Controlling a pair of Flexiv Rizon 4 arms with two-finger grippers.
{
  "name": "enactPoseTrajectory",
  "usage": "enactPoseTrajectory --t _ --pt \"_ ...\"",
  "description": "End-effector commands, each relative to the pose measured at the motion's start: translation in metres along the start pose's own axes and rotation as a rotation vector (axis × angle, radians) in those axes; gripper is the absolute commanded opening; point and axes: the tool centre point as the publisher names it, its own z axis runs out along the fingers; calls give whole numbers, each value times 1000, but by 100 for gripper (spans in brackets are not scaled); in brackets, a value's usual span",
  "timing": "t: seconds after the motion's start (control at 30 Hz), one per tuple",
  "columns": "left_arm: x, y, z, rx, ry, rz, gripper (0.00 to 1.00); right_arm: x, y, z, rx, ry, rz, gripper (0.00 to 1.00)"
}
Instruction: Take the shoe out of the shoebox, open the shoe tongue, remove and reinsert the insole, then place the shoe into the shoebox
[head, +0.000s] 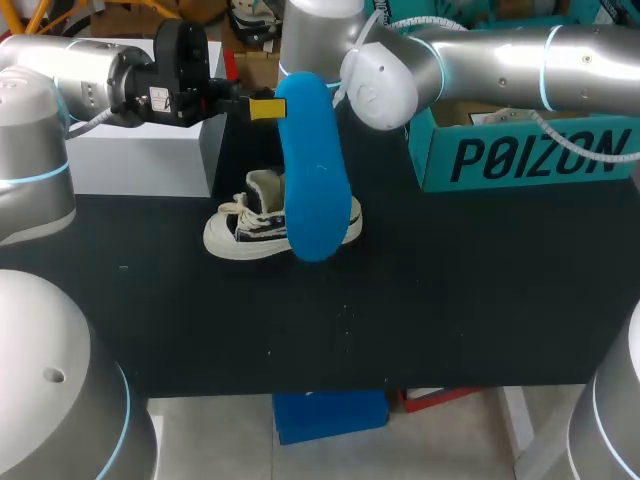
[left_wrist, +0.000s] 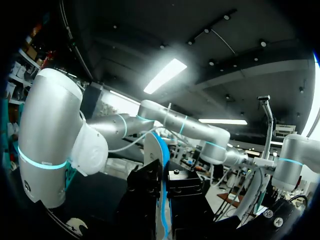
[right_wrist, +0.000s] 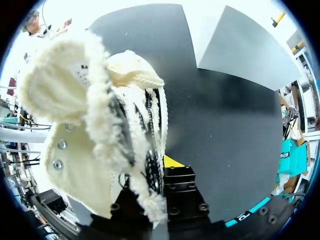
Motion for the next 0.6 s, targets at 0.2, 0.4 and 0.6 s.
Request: enactPoseTrajectory --t 0.2,0.4,0.6 --pt "1 1 1 1 -5 1 0 3 -15 -51 93 -168 163 0" --pt "1 1 1 1 -5 1 0 -12 -26 -56 195 -247 382 0" --pt "1 1 1 1 -5 1 0 -23 -41 -62 247 -296 633 0"
